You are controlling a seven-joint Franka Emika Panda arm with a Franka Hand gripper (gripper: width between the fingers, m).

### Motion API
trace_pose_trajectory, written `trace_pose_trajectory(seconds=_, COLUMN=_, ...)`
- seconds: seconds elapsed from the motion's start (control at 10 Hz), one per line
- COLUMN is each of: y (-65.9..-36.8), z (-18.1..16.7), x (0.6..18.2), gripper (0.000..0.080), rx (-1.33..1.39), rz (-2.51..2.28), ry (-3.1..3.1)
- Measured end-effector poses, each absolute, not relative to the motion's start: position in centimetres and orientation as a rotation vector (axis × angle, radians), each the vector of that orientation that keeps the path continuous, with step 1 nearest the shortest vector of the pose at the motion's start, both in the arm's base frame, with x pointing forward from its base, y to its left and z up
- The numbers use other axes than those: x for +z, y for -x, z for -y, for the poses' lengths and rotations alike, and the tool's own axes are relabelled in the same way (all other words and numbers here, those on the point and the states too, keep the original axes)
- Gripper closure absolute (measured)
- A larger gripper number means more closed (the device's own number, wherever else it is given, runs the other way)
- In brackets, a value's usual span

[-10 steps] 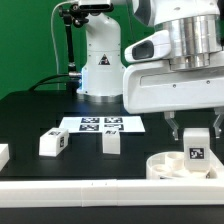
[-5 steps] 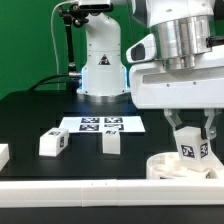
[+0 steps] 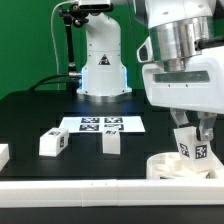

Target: Assemble stool

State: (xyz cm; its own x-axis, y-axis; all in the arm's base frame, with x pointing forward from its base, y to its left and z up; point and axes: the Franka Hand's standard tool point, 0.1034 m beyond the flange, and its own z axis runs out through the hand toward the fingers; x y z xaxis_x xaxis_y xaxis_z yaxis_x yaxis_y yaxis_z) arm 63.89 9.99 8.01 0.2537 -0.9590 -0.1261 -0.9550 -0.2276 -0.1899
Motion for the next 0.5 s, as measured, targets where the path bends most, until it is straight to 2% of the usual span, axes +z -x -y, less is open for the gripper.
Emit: trace_pose_trajectory(seconds=0.5, y=-63.8, z=-10.89, x=8.11, gripper=0.0458, rx=0.103, rz=-2.167, ry=1.908)
